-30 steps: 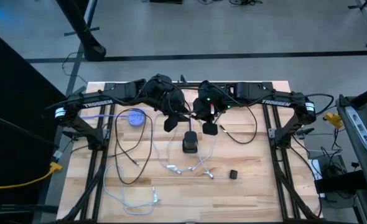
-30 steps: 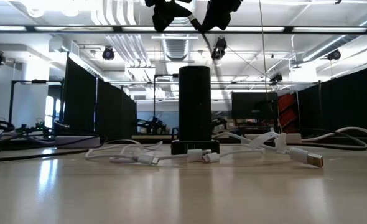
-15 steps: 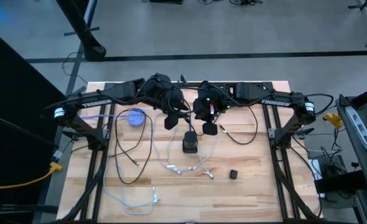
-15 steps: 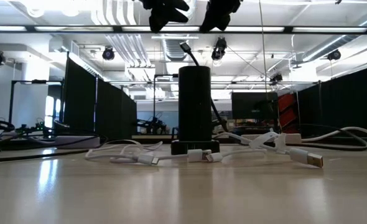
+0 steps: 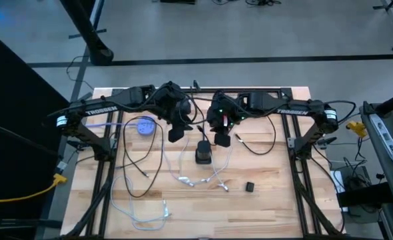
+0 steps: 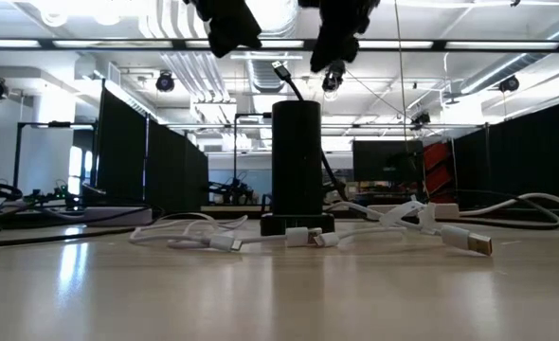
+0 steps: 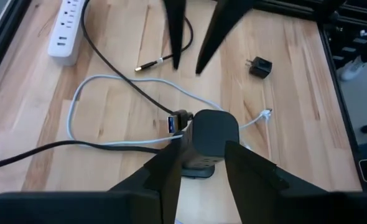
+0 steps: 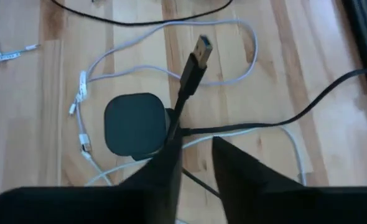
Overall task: Insert USB
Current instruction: Insert the right black charger cable into the white outlet extension
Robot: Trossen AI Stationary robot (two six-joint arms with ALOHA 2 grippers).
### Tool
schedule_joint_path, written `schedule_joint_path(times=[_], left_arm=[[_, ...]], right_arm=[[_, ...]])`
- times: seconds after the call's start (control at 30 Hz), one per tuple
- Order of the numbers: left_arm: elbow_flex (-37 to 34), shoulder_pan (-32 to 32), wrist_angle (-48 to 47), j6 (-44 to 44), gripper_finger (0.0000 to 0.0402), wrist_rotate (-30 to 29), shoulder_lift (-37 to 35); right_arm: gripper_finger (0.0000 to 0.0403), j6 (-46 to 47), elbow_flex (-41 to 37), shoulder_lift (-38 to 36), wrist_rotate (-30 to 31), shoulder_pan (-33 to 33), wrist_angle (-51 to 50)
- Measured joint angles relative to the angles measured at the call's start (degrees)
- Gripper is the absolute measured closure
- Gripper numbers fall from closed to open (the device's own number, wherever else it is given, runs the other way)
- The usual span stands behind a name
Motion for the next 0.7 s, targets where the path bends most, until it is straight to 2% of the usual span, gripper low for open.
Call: schedule_joint_path(times=[0.23,0.37,0.47,0.57,0.7], left_arm=[[0.0,0.0,0.0,0.5,0.0297,0.0,0.0],[0.0,0.0,-0.3,1.3,0.0294,0.0,0.0],[0.0,0.0,-0.3,1.5,0.0296,0.0,0.0],[0.0,0.0,-0.3,2.2,0.0299,0.0,0.0],[0.0,0.1,-0.4,2.6,0.0301,0.0,0.0]], right_arm=[[0.0221,3.8,-6.6,0.0,0.0,0.1,10.0],[0.0194,5.7,-9.0,0.0,0.1,0.3,15.1],[0.0189,5.7,-10.3,0.0,0.1,0.3,17.1],[0.0223,6.1,-10.8,0.1,0.7,0.3,18.5],[0.0344,5.7,-10.8,0.0,1.6,0.3,17.0]])
